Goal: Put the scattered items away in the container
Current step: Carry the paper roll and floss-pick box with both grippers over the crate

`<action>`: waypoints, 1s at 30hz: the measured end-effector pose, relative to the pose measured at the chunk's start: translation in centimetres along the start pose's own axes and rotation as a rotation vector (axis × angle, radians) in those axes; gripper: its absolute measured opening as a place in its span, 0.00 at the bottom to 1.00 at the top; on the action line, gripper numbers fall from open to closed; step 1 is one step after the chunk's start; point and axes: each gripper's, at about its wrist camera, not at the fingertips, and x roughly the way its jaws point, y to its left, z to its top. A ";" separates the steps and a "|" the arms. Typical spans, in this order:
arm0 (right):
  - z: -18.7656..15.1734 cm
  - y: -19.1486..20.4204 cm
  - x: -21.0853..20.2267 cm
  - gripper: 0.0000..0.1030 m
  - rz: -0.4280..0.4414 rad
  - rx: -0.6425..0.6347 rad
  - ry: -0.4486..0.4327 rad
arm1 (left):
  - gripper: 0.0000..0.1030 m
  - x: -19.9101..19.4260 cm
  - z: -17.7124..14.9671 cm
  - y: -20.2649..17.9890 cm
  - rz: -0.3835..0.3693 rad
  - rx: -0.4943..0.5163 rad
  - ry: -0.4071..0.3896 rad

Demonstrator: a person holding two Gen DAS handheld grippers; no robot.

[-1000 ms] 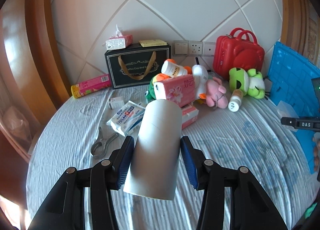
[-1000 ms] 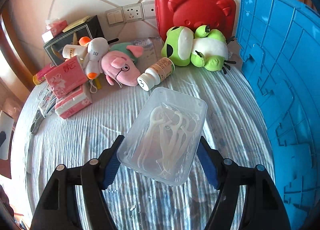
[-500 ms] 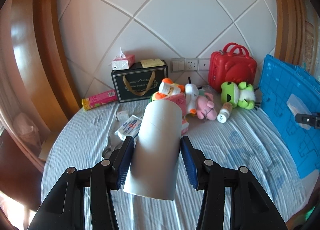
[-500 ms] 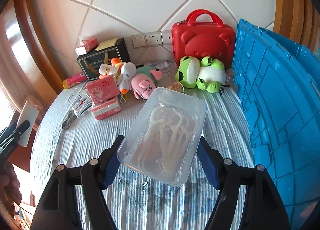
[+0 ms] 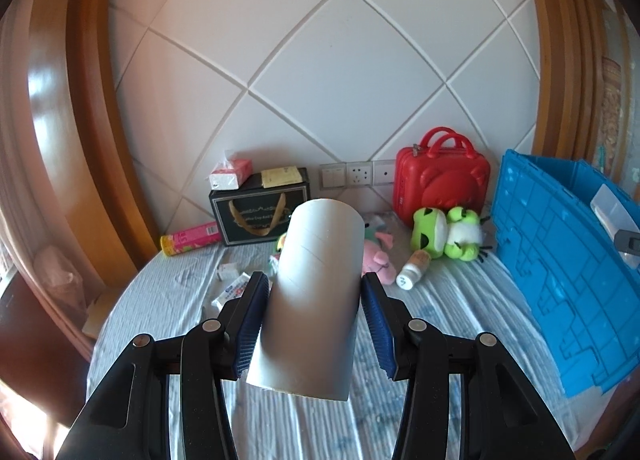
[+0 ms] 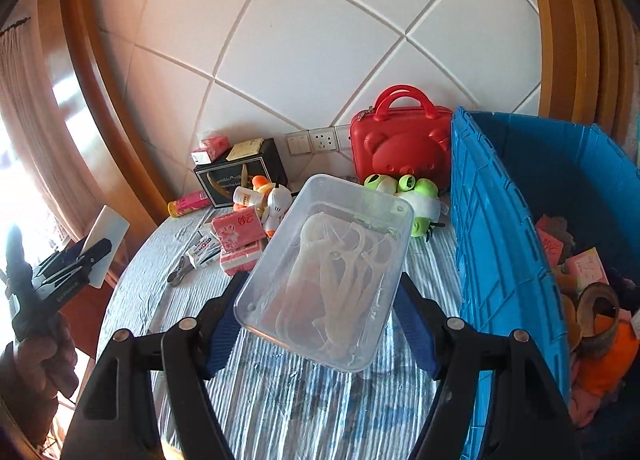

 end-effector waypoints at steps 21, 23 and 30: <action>2.7 -11.8 -9.3 0.68 0.024 0.006 -0.115 | 0.46 -1.4 8.1 -18.9 -0.141 0.080 -0.103; 2.7 -13.0 -9.8 0.68 0.019 0.013 -0.118 | 0.46 -1.2 8.7 -20.8 -0.146 0.100 -0.104; 2.3 -17.5 -11.5 0.68 -0.007 0.040 -0.127 | 0.46 -1.1 10.6 -26.6 -0.199 0.143 -0.119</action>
